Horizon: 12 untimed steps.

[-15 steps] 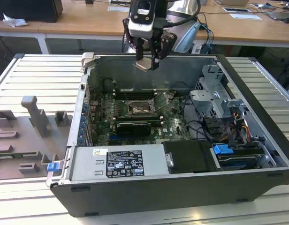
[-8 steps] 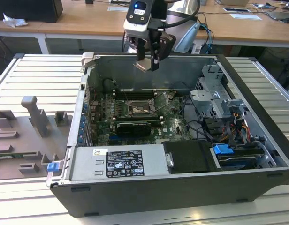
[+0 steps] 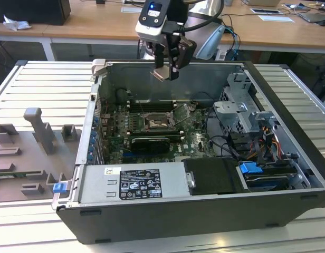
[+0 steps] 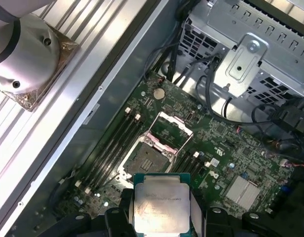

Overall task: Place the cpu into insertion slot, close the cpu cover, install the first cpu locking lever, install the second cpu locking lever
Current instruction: 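Place the cpu into insertion slot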

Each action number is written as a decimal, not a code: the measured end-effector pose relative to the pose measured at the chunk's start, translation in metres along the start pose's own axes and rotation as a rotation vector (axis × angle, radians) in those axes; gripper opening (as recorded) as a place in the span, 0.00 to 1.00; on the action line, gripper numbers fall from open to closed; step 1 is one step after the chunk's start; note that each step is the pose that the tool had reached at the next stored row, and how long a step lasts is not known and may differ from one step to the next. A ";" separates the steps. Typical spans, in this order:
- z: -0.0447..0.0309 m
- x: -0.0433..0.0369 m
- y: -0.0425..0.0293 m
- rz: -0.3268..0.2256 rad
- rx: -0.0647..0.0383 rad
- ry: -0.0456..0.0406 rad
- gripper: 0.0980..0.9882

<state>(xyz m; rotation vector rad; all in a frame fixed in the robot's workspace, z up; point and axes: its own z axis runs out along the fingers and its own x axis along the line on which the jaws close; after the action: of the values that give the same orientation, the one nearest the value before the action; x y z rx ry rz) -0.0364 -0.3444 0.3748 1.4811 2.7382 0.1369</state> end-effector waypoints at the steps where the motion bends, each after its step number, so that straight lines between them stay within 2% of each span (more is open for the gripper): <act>1: 0.0001 0.0000 0.0000 0.004 0.000 -0.0004 0.50; 12: 0.0016 0.0000 -0.0001 0.059 -0.001 -0.0053 0.50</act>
<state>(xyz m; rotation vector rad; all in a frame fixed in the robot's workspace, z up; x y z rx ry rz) -0.0364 -0.3444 0.3732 1.5609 2.6905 0.1356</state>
